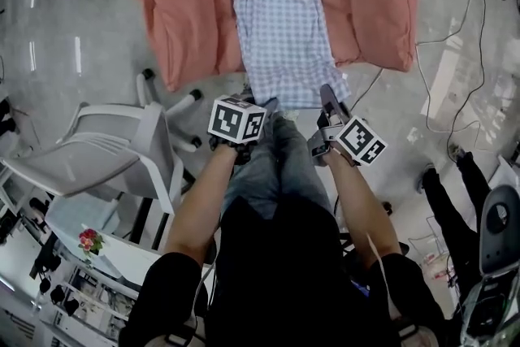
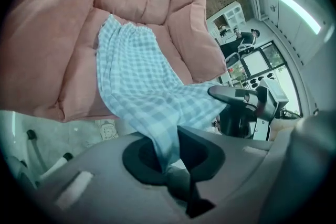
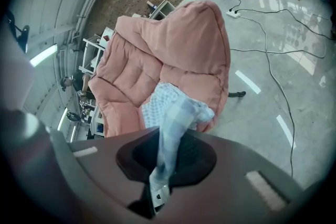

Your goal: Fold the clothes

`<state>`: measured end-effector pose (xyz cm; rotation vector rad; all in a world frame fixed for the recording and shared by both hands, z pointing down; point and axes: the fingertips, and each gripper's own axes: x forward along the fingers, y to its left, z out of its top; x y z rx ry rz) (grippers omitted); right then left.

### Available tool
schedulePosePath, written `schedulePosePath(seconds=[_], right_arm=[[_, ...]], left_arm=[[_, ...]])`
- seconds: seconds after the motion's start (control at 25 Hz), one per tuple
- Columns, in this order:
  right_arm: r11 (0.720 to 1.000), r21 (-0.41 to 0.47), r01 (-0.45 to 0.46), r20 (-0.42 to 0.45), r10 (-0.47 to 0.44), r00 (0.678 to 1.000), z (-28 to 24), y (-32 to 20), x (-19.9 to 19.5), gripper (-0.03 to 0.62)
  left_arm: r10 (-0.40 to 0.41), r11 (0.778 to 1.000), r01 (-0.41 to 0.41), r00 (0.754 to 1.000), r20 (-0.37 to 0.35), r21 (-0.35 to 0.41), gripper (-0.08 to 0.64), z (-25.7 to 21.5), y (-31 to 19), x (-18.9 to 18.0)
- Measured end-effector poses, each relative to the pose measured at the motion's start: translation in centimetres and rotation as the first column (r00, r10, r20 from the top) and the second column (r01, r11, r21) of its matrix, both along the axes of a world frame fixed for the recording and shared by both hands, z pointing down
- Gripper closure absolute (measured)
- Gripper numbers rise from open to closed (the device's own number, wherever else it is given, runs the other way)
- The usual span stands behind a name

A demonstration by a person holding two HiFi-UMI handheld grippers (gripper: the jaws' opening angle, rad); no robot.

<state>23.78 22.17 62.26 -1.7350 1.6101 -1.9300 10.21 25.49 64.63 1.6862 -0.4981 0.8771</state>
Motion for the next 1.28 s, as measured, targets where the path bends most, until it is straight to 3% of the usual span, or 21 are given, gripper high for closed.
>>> schedulePosePath(seconds=[0.24, 0.56, 0.84, 1.12, 1.28], right_arm=[[0.999, 0.036, -0.002, -0.017, 0.002, 1.0, -2.8, -4.4, -0.2, 0.569], [0.997, 0.061, 0.049, -0.034, -0.047, 0.998, -3.8, -11.2, -0.9, 0.568], [0.998, 0.03, 0.06, -0.054, -0.058, 0.997, -1.3, -16.5, -1.3, 0.568], [0.998, -0.03, 0.058, -0.041, -0.059, 0.997, 2.3, -19.9, -1.3, 0.568], [0.997, -0.05, 0.058, -0.038, -0.06, 0.997, 3.6, -21.2, -1.3, 0.568]], left_arm=[[0.006, 0.999, -0.007, 1.0, 0.029, 0.049, 0.512, -2.5, -4.6, -0.1], [-0.002, 0.998, 0.002, 1.0, -0.013, 0.055, 0.509, -4.1, -11.9, -0.8], [0.009, 0.998, -0.012, 0.998, 0.055, 0.066, 0.505, -1.5, -17.5, -1.1], [-0.078, 0.996, 0.079, 0.997, 0.026, -0.027, 0.492, 1.0, -21.3, -1.7], [-0.079, 0.996, 0.08, 0.996, 0.034, -0.028, 0.488, 1.7, -23.0, -2.0]])
